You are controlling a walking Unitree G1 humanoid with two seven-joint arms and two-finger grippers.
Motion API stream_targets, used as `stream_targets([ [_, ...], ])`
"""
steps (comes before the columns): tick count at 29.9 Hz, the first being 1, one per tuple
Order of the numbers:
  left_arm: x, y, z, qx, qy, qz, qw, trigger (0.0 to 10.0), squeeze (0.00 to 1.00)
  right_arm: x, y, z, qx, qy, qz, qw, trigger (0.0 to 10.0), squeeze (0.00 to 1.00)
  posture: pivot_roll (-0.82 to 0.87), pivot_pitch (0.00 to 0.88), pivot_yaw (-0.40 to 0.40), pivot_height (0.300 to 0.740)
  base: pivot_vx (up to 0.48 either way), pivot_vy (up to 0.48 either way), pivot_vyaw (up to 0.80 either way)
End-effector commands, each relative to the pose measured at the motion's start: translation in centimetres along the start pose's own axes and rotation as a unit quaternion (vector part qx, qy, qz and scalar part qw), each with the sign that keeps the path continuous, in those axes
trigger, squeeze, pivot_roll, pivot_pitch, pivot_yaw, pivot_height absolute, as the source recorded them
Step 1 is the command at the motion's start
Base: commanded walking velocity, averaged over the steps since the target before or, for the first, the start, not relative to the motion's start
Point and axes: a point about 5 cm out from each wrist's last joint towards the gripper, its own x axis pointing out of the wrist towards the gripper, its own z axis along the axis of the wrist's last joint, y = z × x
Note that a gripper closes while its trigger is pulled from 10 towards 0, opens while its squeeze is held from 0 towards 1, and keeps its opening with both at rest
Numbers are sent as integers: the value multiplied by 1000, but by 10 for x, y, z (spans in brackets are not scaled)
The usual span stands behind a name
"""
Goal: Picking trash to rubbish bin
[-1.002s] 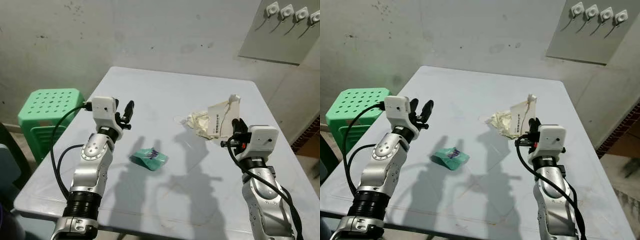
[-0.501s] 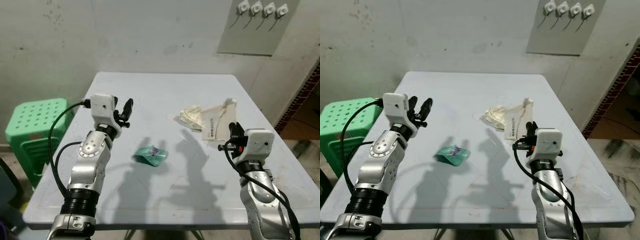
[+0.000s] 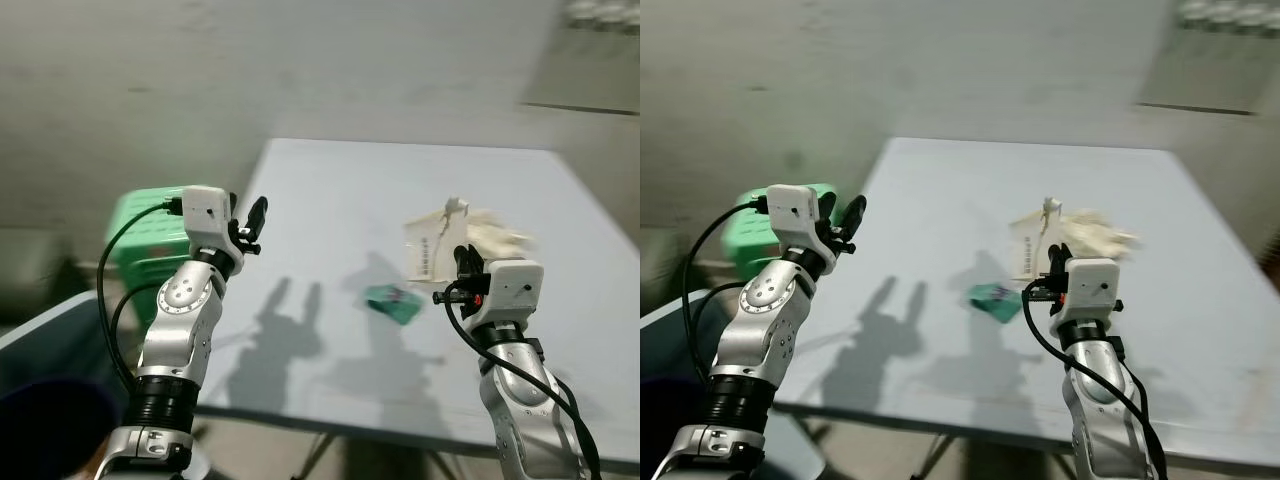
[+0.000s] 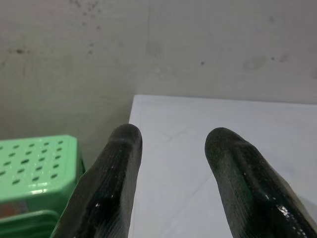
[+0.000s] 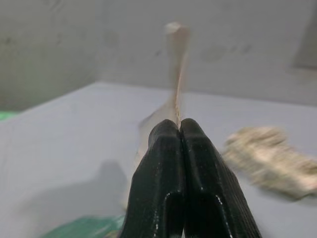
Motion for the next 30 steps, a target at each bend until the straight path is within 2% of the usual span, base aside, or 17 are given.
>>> stream_targets([
  [1, 0, 3, 2, 13, 0, 3, 1000, 10000, 0, 1, 0, 4, -2, -7, 2, 1000, 10000, 0, -103, 0, -4, 740, 0, 0, 800],
  [30, -1, 5, 1, 13, 5, 13, 1000, 10000, 0, 2, 2, 5, -5, -5, 14, 1000, 10000, 0, -98, 0, -12, 740, 0, 0, 800],
])
